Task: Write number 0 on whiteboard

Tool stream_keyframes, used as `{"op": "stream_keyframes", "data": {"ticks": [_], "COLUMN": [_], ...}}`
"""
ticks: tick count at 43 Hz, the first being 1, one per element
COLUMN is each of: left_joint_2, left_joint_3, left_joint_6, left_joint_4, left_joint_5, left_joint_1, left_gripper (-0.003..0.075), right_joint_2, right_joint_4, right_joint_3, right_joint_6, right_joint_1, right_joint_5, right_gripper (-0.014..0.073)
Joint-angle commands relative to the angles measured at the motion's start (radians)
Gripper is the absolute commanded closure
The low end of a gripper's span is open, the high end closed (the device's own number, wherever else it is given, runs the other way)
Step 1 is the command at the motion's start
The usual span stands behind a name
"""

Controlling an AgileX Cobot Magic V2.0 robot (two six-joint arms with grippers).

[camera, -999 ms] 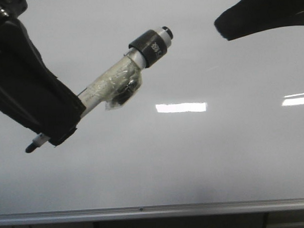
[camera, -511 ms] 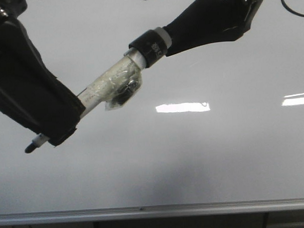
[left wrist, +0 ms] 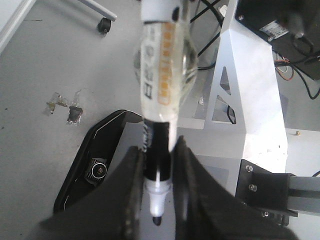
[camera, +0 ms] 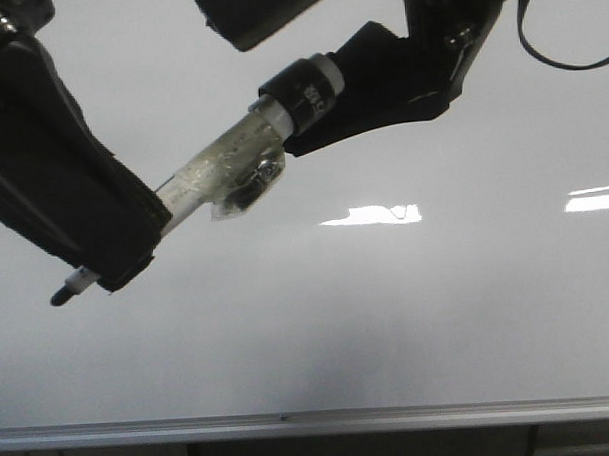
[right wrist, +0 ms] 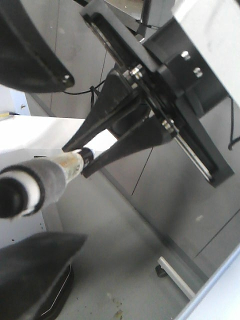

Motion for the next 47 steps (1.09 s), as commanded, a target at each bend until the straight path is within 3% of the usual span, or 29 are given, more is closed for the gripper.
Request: {"op": "stream_keyframes", "data": {"ticks": [1, 13, 23, 26, 30, 37, 40, 42, 47], "left_joint_2": [-0.033, -0.033, -0.033, -0.033, -0.033, -0.033, -0.033, -0.033, -0.033], "left_joint_3": [-0.028, -0.033, -0.034, -0.034, -0.034, -0.034, -0.034, -0.034, -0.034], "left_joint_6": [0.000, 0.005, 0.030, 0.030, 0.030, 0.030, 0.030, 0.030, 0.030], "left_joint_4": [-0.072, -0.077, -0.091, -0.091, -0.100, -0.112, -0.112, -0.112, -0.112], "left_joint_5": [0.019, 0.015, 0.013, 0.013, 0.013, 0.004, 0.002, 0.002, 0.002], "left_joint_1": [-0.009, -0.009, -0.009, -0.009, -0.009, -0.009, -0.009, -0.009, -0.009], "left_gripper": [0.0739, 0.0739, 0.0737, 0.0709, 0.0570, 0.0157, 0.0045, 0.0015, 0.0052], "right_joint_2": [-0.031, -0.031, -0.031, -0.031, -0.033, -0.037, -0.037, -0.037, -0.037], "right_joint_4": [0.053, 0.015, 0.010, 0.003, -0.018, -0.066, -0.075, -0.079, -0.138], "right_joint_3": [-0.031, -0.031, -0.031, -0.031, -0.031, -0.031, -0.031, -0.031, -0.031], "right_joint_6": [-0.012, -0.012, -0.012, -0.012, -0.012, -0.012, -0.012, -0.011, 0.015], "right_joint_1": [0.002, 0.002, 0.002, 0.002, 0.002, 0.002, 0.002, 0.002, 0.001], "right_joint_5": [0.052, 0.099, 0.130, 0.130, 0.130, 0.132, 0.132, 0.132, 0.131], "right_gripper": [0.0109, 0.0474, 0.0658, 0.0660, 0.0661, 0.0661, 0.0661, 0.0661, 0.0661]}}
